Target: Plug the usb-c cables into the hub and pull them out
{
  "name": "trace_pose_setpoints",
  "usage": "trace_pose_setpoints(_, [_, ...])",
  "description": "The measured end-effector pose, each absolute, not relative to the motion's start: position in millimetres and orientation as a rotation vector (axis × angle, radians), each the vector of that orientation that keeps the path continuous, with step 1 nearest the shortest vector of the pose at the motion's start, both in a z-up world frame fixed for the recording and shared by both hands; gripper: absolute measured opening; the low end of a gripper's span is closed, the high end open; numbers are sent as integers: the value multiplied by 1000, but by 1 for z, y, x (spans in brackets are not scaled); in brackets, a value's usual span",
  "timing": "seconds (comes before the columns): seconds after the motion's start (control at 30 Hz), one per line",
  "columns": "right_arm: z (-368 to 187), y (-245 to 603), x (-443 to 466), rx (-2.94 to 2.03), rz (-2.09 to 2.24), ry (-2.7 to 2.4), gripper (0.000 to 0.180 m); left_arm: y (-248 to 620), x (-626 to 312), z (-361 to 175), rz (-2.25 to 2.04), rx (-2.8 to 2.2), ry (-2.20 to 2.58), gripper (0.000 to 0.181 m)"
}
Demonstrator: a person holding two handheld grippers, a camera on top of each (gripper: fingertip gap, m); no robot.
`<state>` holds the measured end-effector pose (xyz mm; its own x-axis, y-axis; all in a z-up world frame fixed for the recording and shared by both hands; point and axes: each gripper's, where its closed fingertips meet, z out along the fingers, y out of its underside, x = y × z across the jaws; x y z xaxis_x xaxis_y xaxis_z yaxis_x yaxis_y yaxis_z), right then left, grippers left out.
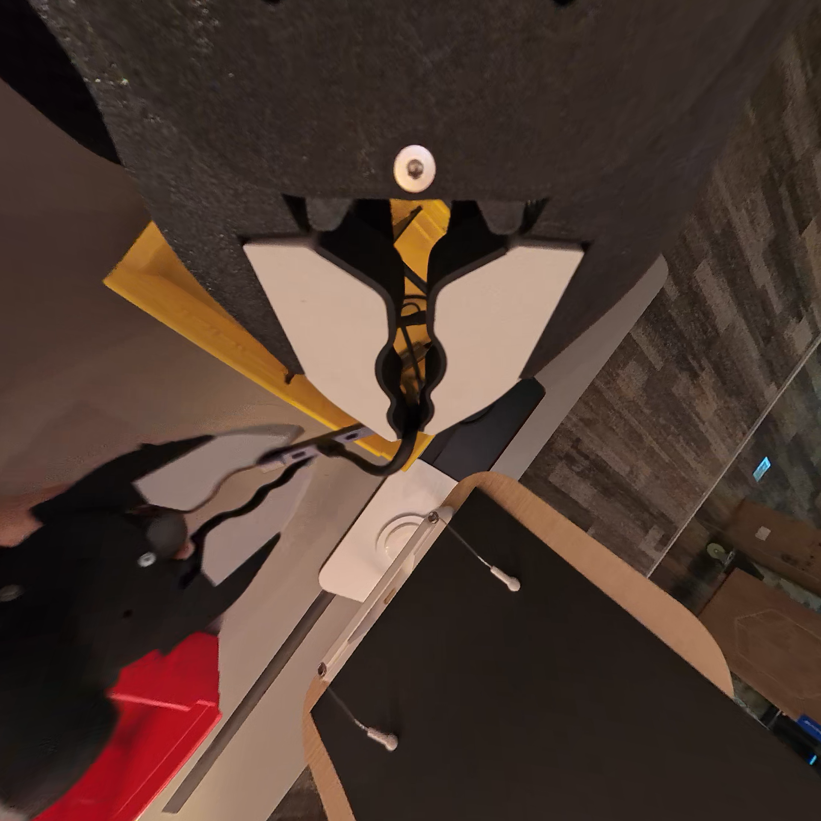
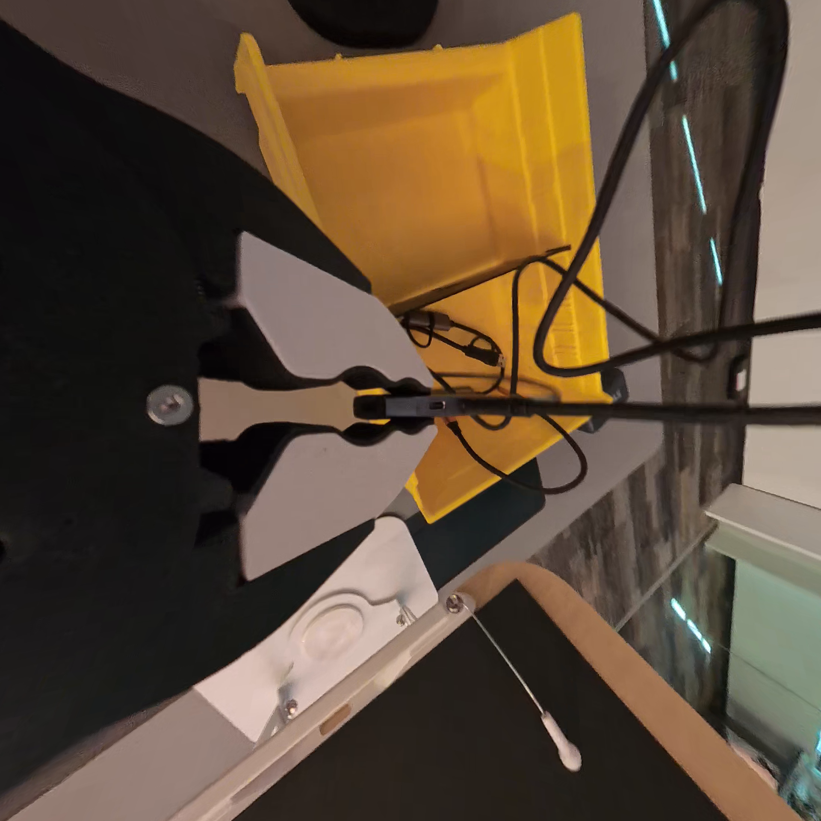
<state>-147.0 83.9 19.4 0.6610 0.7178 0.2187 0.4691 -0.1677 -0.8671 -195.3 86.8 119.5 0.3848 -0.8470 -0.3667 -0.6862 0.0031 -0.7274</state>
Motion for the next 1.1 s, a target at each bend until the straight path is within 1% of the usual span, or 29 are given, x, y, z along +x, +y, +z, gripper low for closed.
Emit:
trace_pose_setpoints(0.1, [25, 87, -145, -1807, 328, -931, 11, 81, -199, 125, -242, -1719, 1308, 6])
trace_pose_setpoints(0.17, [30, 90, -142, -1781, 328, -929, 11, 78, -211, 135, -242, -1711, 1197, 35])
trace_pose_setpoints(0.2, [34, 91, -139, -1773, 339, -911, 11, 72, -218, 141, -277, -1694, 1144, 43])
trace_pose_setpoints(0.23, [39, 93, -137, -1763, 363, -897, 11, 61, -224, 146, -324, -1665, 1093, 46])
trace_pose_setpoints(0.3, [52, 96, -132, -1744, 425, -864, 11, 34, -234, 150, -419, -1585, 1016, 44])
trace_pose_setpoints(0.37, [72, 95, -130, -1698, 549, -854, 11, 7, -240, 142, -492, -1493, 977, 33])
trace_pose_setpoints(0.4, [84, 94, -127, -1666, 604, -849, 11, -1, -244, 134, -494, -1472, 954, 25])
trace_pose_setpoints(0.43, [97, 91, -126, -1617, 652, -863, 11, -3, -250, 125, -471, -1479, 928, 20])
trace_pose_setpoints(0.5, [120, 77, -124, -1506, 712, -964, 11, 6, -269, 117, -396, -1484, 856, 25])
trace_pose_setpoints(0.57, [136, 55, -125, -1389, 741, -1104, 11, 23, -290, 128, -391, -1437, 738, 24])
trace_pose_setpoints(0.63, [145, 36, -125, -1313, 723, -1216, 11, 34, -299, 144, -515, -1390, 701, 25])
trace_pose_setpoints(0.7, [149, 21, -126, -1267, 668, -1309, 11, 27, -285, 158, -646, -1305, 828, 32])
trace_pose_setpoints(0.73, [151, 13, -127, -1241, 656, -1344, 11, 24, -275, 161, -640, -1271, 900, 34])
trace_pose_setpoints(0.83, [153, -7, -131, -1168, 633, -1417, 11, 6, -232, 160, -562, -1136, 1142, 50])
trace_pose_setpoints(0.97, [158, -30, -134, -1066, 640, -1449, 11, -14, -192, 154, -501, -988, 1298, 46])
trace_pose_setpoints(1.1, [162, -45, -131, -980, 669, -1443, 11, -37, -165, 148, -598, -869, 1381, 31])
